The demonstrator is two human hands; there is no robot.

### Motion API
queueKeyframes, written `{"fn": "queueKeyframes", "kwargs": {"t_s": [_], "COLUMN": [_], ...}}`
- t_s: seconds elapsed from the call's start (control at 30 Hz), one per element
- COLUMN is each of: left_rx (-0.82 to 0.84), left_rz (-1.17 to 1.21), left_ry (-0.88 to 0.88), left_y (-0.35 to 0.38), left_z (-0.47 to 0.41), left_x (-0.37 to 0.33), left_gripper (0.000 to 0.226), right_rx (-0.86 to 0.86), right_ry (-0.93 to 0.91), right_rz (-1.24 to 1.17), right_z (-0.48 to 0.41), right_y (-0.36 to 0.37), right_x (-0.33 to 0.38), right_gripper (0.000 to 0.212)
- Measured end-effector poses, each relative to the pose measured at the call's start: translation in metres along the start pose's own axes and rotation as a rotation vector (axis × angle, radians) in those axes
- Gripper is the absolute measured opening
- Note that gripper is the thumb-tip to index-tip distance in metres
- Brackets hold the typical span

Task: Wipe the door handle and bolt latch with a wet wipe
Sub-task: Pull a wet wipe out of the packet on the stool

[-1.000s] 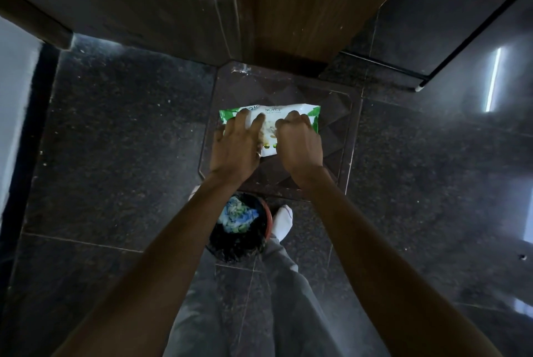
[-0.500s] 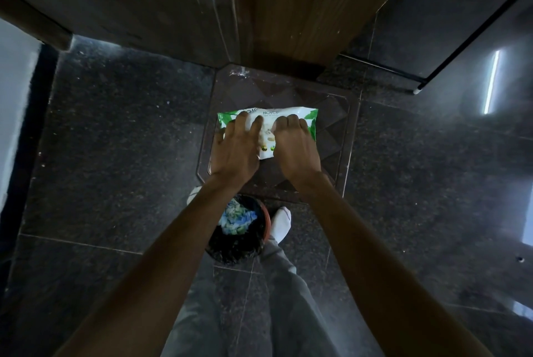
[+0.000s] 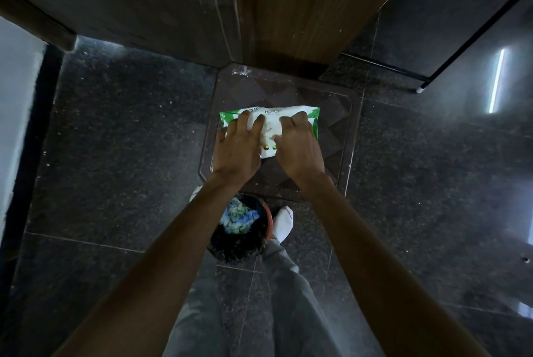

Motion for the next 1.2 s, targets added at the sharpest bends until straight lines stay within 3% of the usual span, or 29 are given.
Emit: {"fn": "queueKeyframes", "kwargs": {"t_s": [0.2, 0.4, 0.63, 0.73, 0.97, 1.2], "left_rx": [0.025, 0.058, 0.045, 0.037, 0.045, -0.115], "left_rz": [0.008, 0.029, 0.095, 0.121, 0.162, 0.321], "left_ry": [-0.008, -0.013, 0.001, -0.002, -0.001, 0.067], "left_y": [0.001, 0.002, -0.004, -0.005, -0.005, -0.021], "left_z": [-0.001, -0.002, 0.001, 0.002, 0.005, 0.014], "left_x": [0.001, 0.001, 0.006, 0.007, 0.006, 0.008], "left_gripper": [0.078, 0.079, 0.079, 0.075, 0.071, 0.065], "right_rx": [-0.061, -0.094, 0.006, -0.019, -0.136, -0.183], "right_ry": [0.007, -0.054, -0.019, -0.006, 0.026, 0.068], "right_rz": [0.002, -0.201, -0.343, -0.298, -0.457, -0.581], "right_z": [0.002, 0.007, 0.006, 0.003, 0.007, 0.015], "right_y": [-0.005, -0.014, -0.006, -0.005, -0.012, -0.014], "right_x": [0.002, 0.017, 0.014, 0.011, 0.015, 0.02], "right_gripper": [0.017, 0.024, 0.03, 0.024, 0.015, 0.018]}}
Point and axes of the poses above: each hand's wrist, its own z-axis away from the middle knuckle, its own y-axis out of the palm, x = y × z, the point moved 4 cm from there along -z, towards the middle knuckle, and after that the axes turned 11 degrees about y, right-handed, at the moved point
